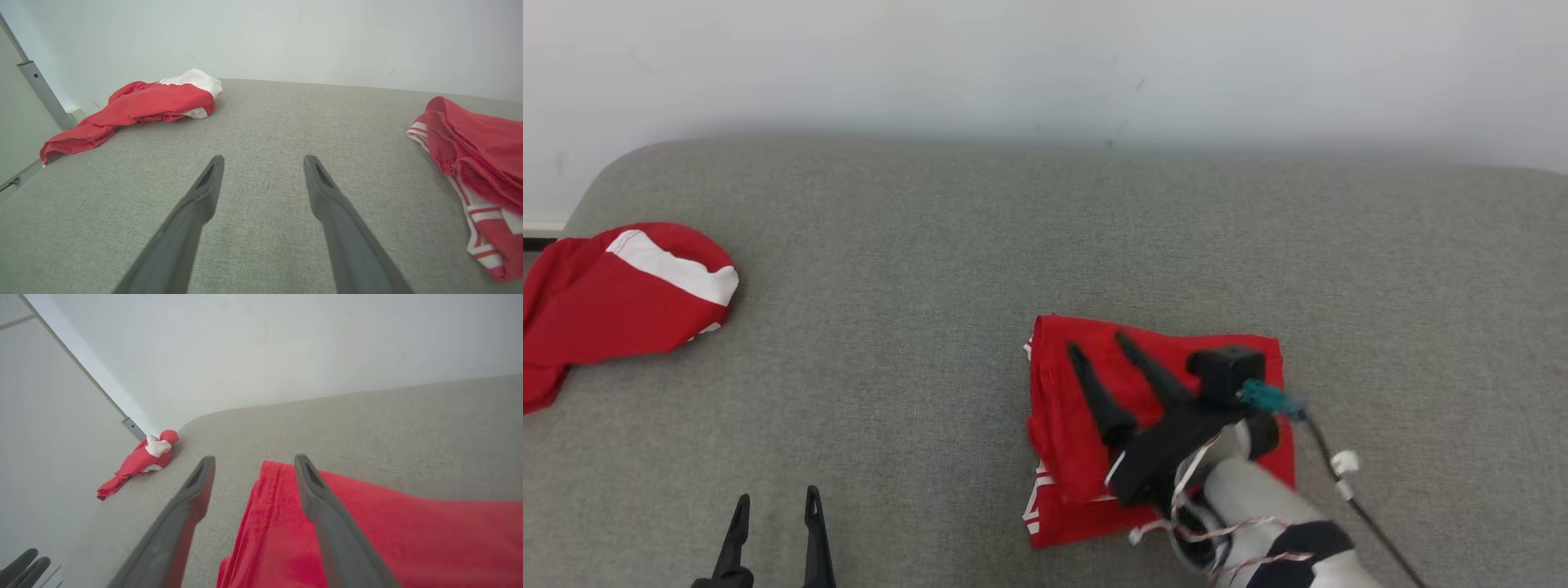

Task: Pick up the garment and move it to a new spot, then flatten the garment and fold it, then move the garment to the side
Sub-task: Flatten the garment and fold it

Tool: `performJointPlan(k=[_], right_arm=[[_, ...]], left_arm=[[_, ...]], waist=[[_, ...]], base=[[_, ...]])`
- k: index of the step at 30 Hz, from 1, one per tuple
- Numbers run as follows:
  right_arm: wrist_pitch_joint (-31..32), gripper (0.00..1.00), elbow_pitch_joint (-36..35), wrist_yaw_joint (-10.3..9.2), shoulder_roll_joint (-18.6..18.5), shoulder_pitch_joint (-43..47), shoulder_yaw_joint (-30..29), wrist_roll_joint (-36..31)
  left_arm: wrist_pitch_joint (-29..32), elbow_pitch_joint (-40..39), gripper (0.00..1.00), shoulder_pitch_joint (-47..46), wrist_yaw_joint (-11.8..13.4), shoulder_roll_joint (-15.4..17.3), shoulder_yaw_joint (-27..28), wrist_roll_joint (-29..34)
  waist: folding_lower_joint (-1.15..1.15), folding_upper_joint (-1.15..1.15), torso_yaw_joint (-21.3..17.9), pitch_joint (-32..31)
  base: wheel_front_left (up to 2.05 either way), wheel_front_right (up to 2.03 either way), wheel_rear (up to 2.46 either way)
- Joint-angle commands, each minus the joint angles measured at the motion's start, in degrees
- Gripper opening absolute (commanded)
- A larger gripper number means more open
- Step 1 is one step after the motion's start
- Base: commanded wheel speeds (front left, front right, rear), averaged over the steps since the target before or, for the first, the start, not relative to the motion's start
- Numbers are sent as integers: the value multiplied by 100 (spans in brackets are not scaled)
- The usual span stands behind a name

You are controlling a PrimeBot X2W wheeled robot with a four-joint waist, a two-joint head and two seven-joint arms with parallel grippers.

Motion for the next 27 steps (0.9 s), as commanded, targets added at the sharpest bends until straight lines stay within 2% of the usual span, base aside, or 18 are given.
performJointPlan(k=[1,7,13,18,27], right_arm=[[-24,100,-180,7,-104,-48,-197,-116],[-18,100,-1266,7,-523,613,-1566,-788],[-18,100,-2011,7,-668,1466,-2722,-1412],[-18,100,-2596,7,-420,2105,-3446,-1908],[-20,100,-3220,7,-61,2917,-4015,-2240]], left_arm=[[-18,-6,100,97,-16,-11,16,4],[-18,-48,100,144,-30,-9,89,62],[-18,-98,100,199,-19,-9,140,94],[-18,-169,100,233,17,-9,174,112],[-18,-203,100,375,35,-8,234,140]], waist=[[0,0,-77,-45],[0,0,-168,-84],[0,0,-237,-80],[0,0,-361,-96],[0,0,-562,-261]], base=[[0,0,0],[0,0,0],[0,0,0],[0,0,0],[0,0,0]])
